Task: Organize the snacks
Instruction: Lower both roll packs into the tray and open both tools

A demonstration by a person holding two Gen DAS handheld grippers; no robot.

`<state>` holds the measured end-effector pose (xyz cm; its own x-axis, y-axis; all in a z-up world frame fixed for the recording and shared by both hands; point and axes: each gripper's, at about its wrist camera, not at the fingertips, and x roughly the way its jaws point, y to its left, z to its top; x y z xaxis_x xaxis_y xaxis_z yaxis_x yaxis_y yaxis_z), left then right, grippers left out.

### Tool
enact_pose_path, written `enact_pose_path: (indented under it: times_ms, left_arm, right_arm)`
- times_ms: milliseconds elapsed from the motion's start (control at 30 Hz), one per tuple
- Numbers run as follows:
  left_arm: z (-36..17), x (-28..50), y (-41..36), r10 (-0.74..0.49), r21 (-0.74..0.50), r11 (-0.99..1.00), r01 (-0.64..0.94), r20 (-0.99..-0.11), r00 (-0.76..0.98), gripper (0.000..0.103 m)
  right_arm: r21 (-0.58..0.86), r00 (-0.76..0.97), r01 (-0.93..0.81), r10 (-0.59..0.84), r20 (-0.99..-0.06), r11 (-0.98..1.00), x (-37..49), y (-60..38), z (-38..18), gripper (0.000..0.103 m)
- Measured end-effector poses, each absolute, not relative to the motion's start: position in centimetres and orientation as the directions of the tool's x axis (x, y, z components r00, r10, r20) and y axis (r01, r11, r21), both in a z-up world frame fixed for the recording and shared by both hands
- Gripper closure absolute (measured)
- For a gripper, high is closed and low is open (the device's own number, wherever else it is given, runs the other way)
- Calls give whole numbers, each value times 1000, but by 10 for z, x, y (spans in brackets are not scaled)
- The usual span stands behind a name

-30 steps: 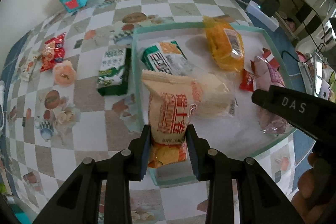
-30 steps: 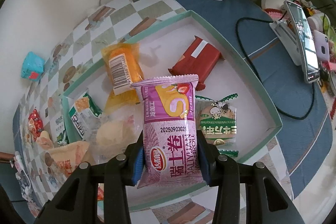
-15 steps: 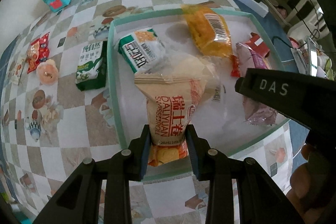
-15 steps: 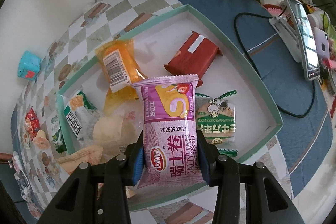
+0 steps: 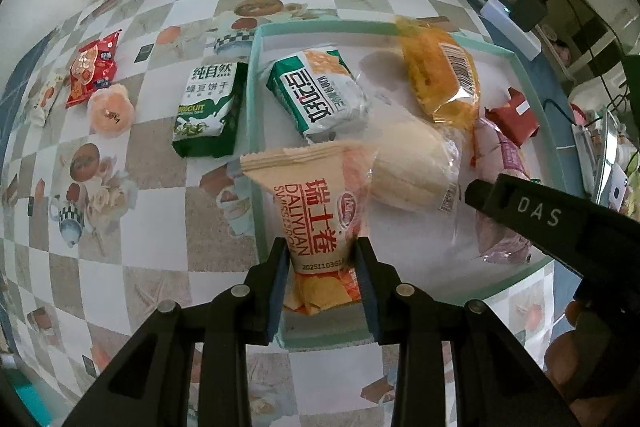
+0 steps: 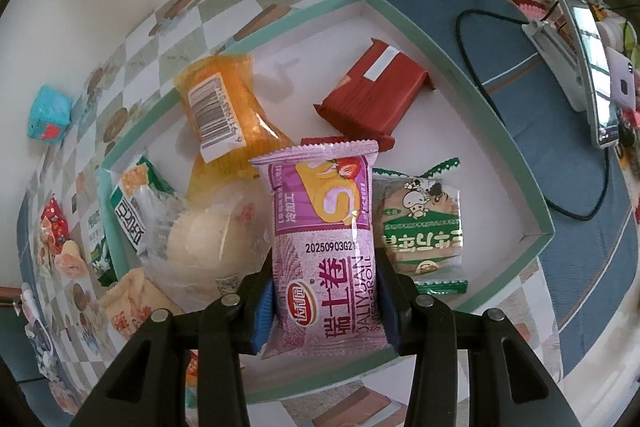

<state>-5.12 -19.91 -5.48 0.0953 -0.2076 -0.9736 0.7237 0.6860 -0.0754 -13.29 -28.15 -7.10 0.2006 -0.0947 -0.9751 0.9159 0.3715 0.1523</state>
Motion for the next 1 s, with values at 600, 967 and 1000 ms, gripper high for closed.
enact_pose_path:
  times_ms: [600,967,1000]
  left_arm:
    - [-64,-39,-206,-221,-97,695,713,-972,82,66]
    - [-37,-36,-197,-265,-97,694,713,-956,128,42]
    - [-34,-35,-195,-270,-99,697,710,-954,132,40]
  right_arm:
    - [177,224,922,-103,-969,345,-146,-288,-60,44]
    - [194,249,918,-124,-960,347,-152,-288,-49,43]
    - [194,250,917,-124,-960,348,-149,-288,-47,43]
